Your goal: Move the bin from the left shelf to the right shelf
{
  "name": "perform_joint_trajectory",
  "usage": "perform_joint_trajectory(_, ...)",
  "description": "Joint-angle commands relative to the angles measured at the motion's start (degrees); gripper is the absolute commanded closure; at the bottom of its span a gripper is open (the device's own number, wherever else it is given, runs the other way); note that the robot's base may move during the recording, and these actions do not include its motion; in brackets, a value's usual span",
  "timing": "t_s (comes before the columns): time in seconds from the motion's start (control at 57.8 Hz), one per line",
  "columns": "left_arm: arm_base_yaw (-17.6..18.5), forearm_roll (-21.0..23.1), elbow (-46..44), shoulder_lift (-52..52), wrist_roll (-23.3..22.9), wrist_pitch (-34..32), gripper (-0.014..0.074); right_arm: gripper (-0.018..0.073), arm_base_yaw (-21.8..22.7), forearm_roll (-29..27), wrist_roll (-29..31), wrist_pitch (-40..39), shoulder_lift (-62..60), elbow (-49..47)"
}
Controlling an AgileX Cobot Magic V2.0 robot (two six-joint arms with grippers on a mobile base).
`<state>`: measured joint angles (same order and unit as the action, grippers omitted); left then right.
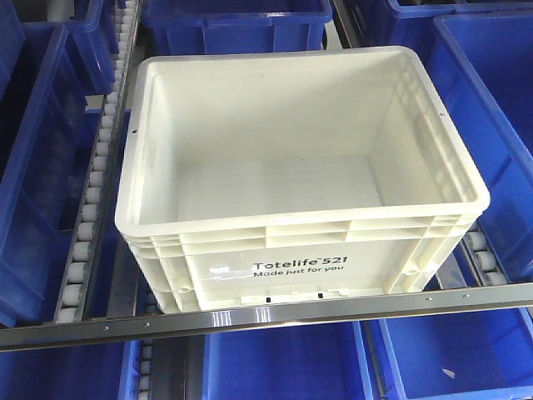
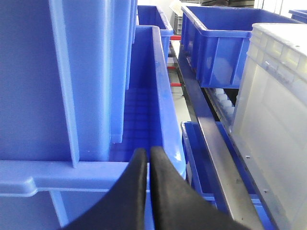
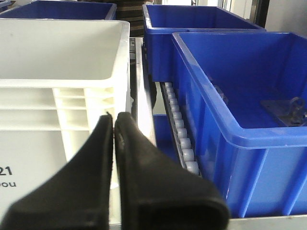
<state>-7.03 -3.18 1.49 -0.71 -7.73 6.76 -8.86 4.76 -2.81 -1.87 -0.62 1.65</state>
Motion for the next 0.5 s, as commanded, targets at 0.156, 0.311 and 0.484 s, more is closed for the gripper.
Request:
perform_joint_trajectory(0.156,0.45,0.11,1.17,-0.89,-0.24,-4.73,0.0603,0.0567,0.37,0.46,0.38,-4.08,-0.55,1.1)
perform_joint_trajectory(0.311,0.45,0.11,1.17,-0.89,-0.24,-4.73,0.0603,0.0567,0.37,0.46,0.38,-4.08,-0.55,1.1)
perform_joint_trajectory(0.484,0.45,0.11,1.17,-0.89,-0.24,-4.73,0.0603,0.0567,0.37,0.46,0.38,-4.08,-0.55,1.1)
